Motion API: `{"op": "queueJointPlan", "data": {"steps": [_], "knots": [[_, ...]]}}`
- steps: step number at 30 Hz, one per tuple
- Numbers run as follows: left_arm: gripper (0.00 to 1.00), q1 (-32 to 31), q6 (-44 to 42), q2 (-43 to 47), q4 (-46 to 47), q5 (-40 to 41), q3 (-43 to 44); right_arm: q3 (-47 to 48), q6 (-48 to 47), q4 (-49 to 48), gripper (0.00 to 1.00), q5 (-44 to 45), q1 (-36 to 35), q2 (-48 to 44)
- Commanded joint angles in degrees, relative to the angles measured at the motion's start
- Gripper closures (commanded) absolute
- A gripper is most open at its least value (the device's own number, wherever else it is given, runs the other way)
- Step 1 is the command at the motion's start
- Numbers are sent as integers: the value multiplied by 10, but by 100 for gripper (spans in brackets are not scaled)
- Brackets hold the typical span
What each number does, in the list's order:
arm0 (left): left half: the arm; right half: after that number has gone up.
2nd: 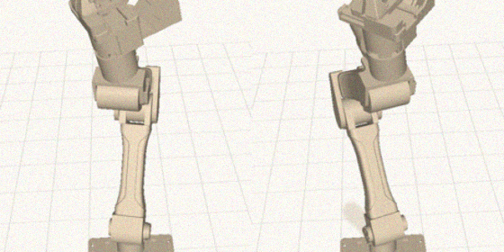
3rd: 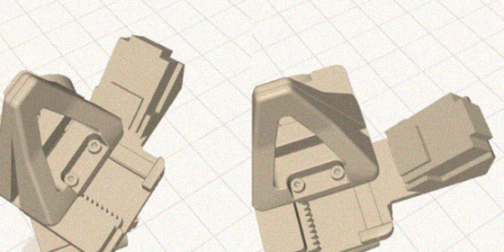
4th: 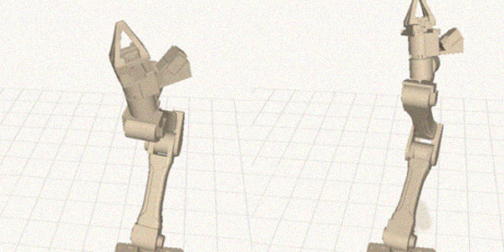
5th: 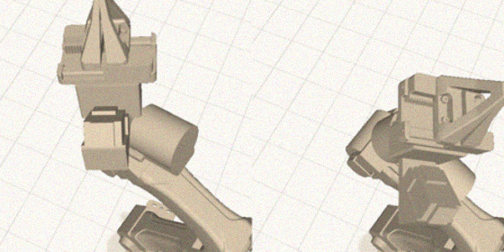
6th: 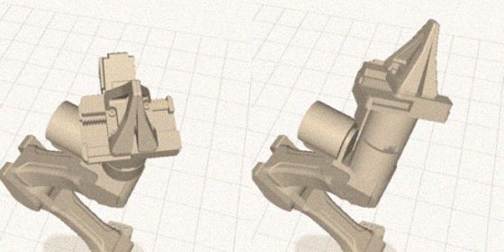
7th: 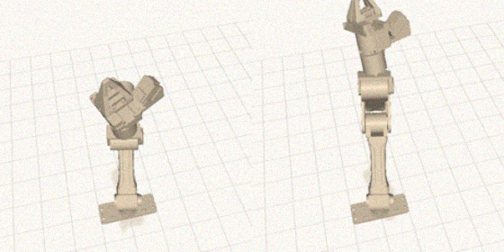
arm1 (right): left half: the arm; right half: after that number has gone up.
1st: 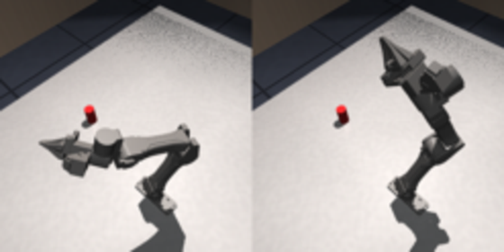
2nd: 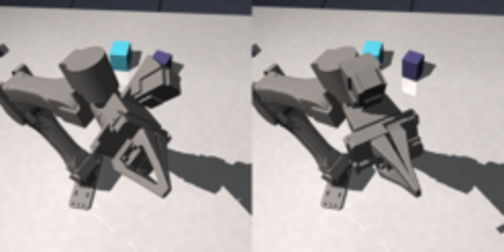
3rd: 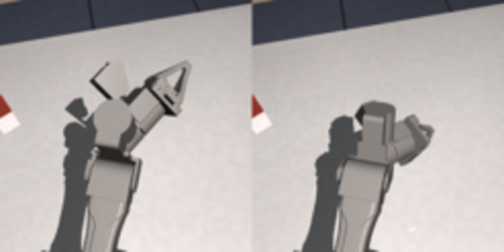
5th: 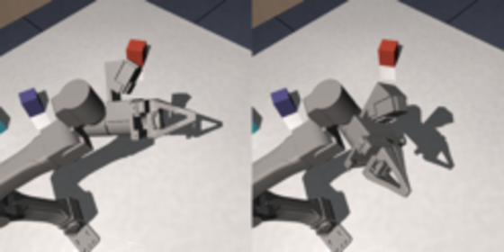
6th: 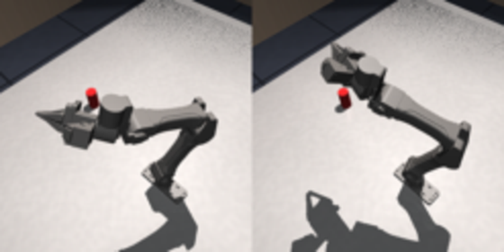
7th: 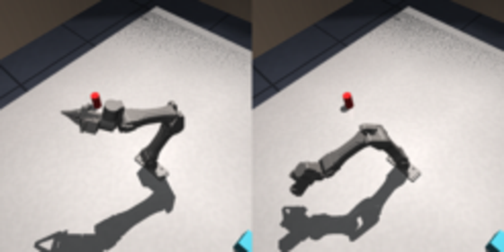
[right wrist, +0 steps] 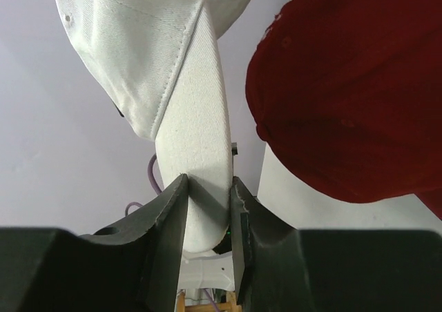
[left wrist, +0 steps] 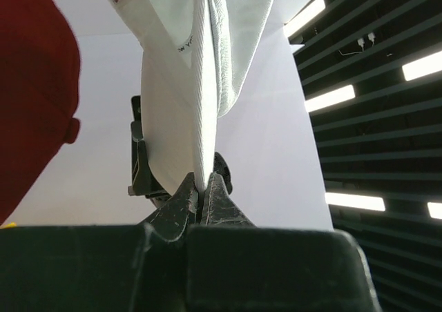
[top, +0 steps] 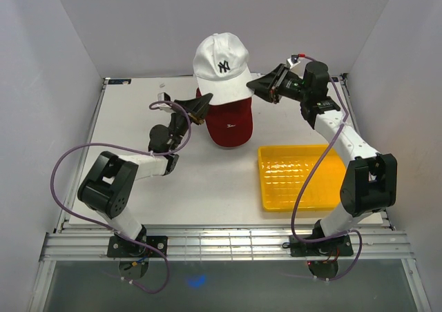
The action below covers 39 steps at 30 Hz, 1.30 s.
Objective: Stack the hats
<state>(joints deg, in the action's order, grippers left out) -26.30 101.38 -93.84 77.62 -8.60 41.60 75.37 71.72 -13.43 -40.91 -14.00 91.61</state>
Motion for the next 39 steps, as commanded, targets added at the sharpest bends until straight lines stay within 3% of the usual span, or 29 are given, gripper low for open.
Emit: {"op": "queueJointPlan", "data": {"steps": [1,25,33,39], "knots": [[100,-18,-19,29,60,-101,-27,38,-81,30,72,14,-4,-1],[100,-14,-57,53,37,-132,-86,64,-207,133,73,25,-27,28],[100,9,-85,74,-45,-172,-27,126,-210,173,73,28,-34,45],[100,13,-102,102,-93,-178,-30,143,-214,182,73,34,-44,52]]}}
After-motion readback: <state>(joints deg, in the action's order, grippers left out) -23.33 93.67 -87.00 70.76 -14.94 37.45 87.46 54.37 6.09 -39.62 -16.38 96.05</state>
